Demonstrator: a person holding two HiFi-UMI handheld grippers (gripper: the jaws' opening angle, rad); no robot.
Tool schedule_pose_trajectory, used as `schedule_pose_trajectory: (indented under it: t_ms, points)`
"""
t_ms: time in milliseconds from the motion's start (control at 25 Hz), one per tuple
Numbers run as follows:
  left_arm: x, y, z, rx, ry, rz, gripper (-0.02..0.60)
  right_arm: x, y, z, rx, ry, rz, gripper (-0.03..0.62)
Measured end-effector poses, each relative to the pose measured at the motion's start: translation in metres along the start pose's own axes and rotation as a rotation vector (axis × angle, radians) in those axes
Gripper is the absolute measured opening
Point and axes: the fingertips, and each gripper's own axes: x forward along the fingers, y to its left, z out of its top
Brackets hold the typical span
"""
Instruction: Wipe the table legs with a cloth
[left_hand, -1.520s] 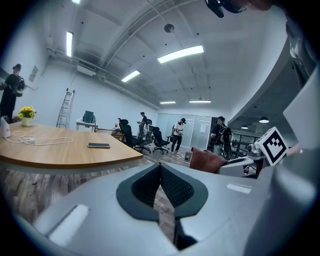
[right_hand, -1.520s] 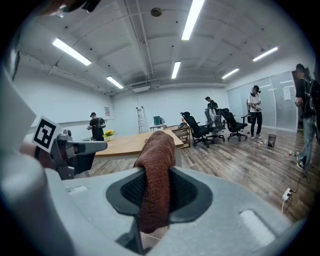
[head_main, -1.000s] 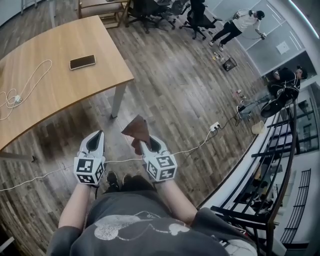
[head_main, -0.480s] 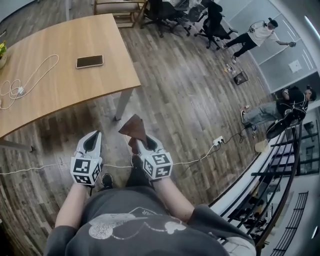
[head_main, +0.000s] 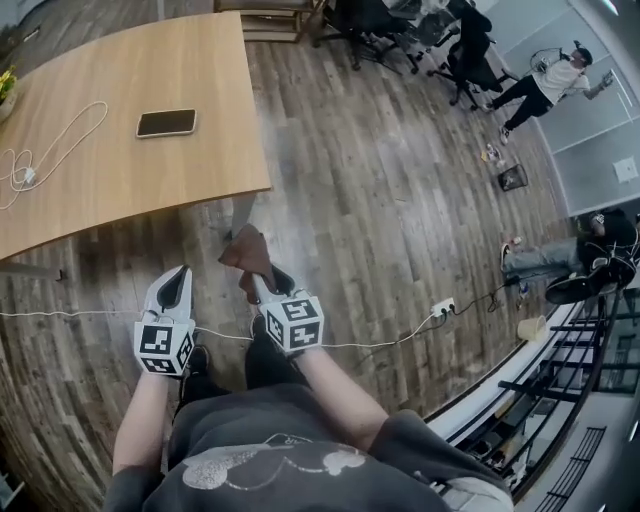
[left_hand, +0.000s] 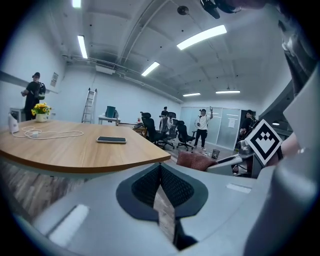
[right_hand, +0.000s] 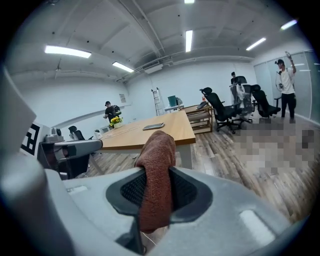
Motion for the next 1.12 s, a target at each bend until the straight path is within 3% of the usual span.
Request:
schedule_pose_trajectory:
  t_ms: [280,560,880,1120]
  points:
    - [0.037,0.020,-0.010,-0.003,-0.020,0.077,0.020,0.057,-0.008,-0.019,-0.023,0.088,0.116,0.090]
    - [0.074,0.057,-0.079,0.019,-0.001,0.072,0.020,0.141,-0.015,-0.037,0.037,0.029,0.043,0.089]
    - [0.110,0.087,-0.118,0.042,-0.032,0.044,0.020,0.206,-0.037,-0.042,0.129,-0.030,-0.059,0.089]
    - [0.142,0.102,-0.144,0.050,-0.077,0.000,0.020,0.230,-0.056,-0.042,0.175,-0.123,-0.040,0.089]
